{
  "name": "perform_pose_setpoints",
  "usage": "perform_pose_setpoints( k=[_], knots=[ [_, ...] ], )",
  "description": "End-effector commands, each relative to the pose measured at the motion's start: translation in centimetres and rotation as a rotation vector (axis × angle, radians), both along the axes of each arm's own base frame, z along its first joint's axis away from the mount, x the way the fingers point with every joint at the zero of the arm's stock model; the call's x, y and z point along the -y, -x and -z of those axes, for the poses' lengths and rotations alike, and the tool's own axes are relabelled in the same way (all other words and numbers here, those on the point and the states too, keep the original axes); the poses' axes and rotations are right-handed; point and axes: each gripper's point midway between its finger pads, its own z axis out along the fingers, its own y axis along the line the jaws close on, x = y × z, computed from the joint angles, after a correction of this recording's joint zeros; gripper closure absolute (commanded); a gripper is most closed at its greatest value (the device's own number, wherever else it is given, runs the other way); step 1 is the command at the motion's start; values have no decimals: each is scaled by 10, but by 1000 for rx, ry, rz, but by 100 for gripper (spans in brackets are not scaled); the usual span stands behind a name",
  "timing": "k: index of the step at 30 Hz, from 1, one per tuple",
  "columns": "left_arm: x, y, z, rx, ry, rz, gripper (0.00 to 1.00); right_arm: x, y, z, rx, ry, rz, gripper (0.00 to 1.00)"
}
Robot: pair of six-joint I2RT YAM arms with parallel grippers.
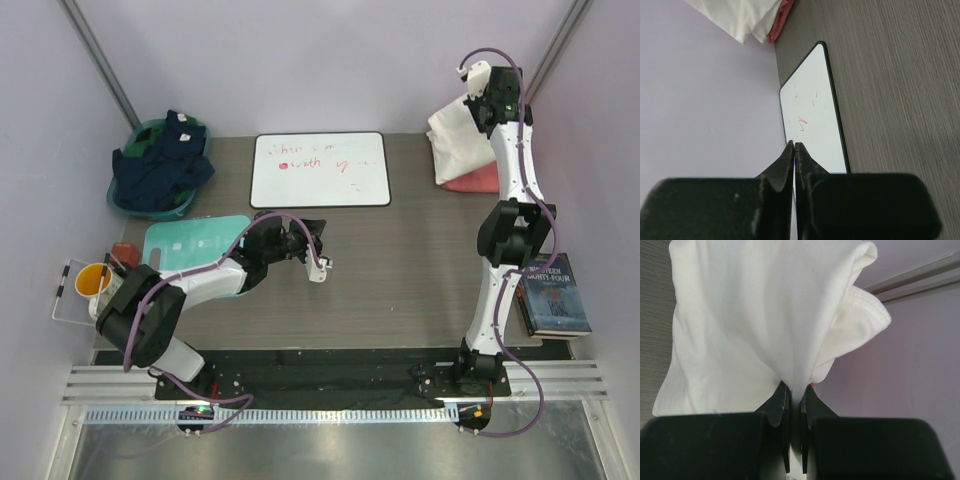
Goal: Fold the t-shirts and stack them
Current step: Neatly place the folded tshirt to the corner
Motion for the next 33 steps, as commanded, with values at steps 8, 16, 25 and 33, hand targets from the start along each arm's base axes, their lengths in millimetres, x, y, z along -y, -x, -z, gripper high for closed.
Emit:
perform_pose_setpoints(
  k=[8,16,25,33],
  knots=[
    [1,-2,-22,41,24,17,100,79,-13,24,61,146,225,86],
    [-7,-1,-20,32,13,-9,100,116,-10,26,121,282,413,17],
    [-20,-28,-64,-172,222,-256,79,21,22,-36,187,-99,127,0],
    [-107,-64,-121,-624,781,-1024,0,-101,132,-55,256,-399,104,0]
  ],
)
